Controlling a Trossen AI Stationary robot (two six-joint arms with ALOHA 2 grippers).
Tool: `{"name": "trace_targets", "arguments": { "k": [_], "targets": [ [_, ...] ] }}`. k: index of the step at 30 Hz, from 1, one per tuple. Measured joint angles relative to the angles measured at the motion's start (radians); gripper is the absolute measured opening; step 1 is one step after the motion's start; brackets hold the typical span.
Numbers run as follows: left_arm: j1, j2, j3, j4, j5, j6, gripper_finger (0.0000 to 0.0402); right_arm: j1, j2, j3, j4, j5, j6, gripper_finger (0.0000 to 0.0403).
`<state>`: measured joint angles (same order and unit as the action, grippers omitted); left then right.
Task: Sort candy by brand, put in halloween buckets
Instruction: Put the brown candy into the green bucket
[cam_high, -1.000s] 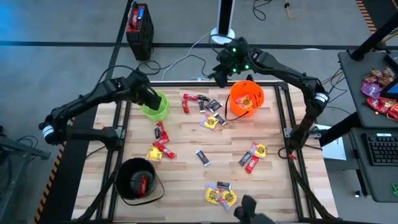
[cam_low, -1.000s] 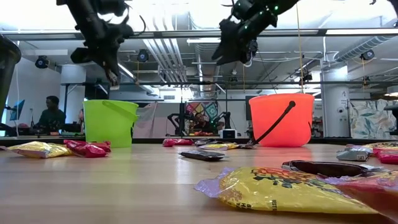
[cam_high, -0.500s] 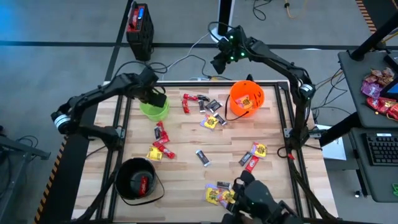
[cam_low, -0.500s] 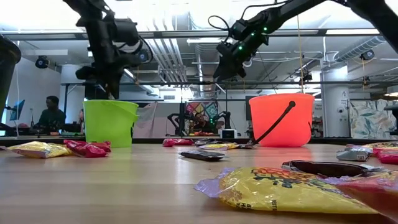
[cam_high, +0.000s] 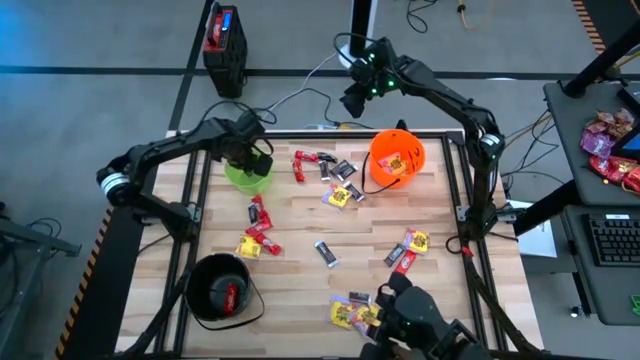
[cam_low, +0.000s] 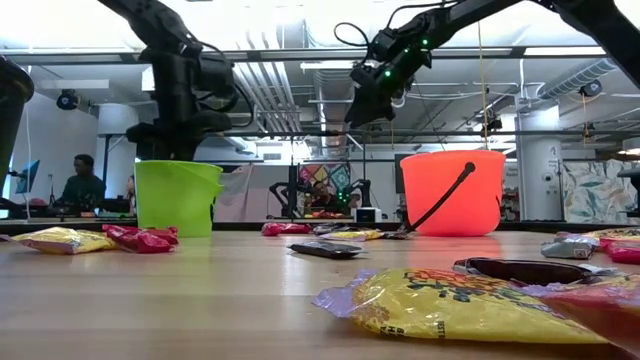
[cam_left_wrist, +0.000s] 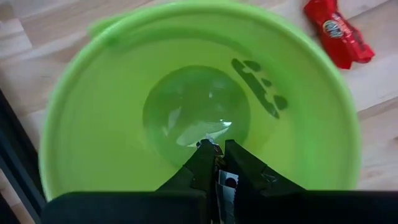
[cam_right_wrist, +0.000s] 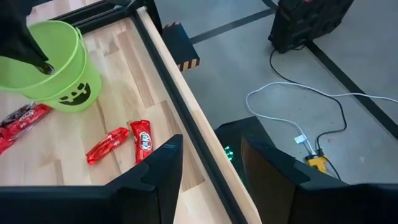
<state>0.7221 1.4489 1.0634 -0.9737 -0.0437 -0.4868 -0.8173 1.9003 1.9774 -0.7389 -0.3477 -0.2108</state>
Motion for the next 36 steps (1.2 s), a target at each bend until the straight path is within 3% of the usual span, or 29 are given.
{"name": "trace_targets", "arguments": {
  "k": [16,23,30,33,36],
  "targets": [
    [-0.001,0.008,0.0,0.002,-0.015,0.008,0.0097,-0.001,-0.008,-0.002,-0.088,-0.009,0.037,0.0172],
    [-0.041,-0.122,0.0,0.058,-0.019,0.076,0.0114,0.014,-0.029,-0.002,-0.169,-0.202,0.156,0.0169],
    [-0.127,-0.315,0.0,0.247,0.207,0.284,0.0111,0.174,-0.042,-0.002,-0.368,-0.236,0.199,0.0157],
    [-0.161,-0.371,0.0,0.289,0.218,0.287,0.0111,0.275,-0.042,-0.003,-0.46,-0.229,0.256,0.0153],
    [-0.188,-0.415,0.0,0.305,0.211,0.287,0.0111,0.384,-0.042,-0.012,-0.52,-0.138,0.333,0.0154]
  ]
}}
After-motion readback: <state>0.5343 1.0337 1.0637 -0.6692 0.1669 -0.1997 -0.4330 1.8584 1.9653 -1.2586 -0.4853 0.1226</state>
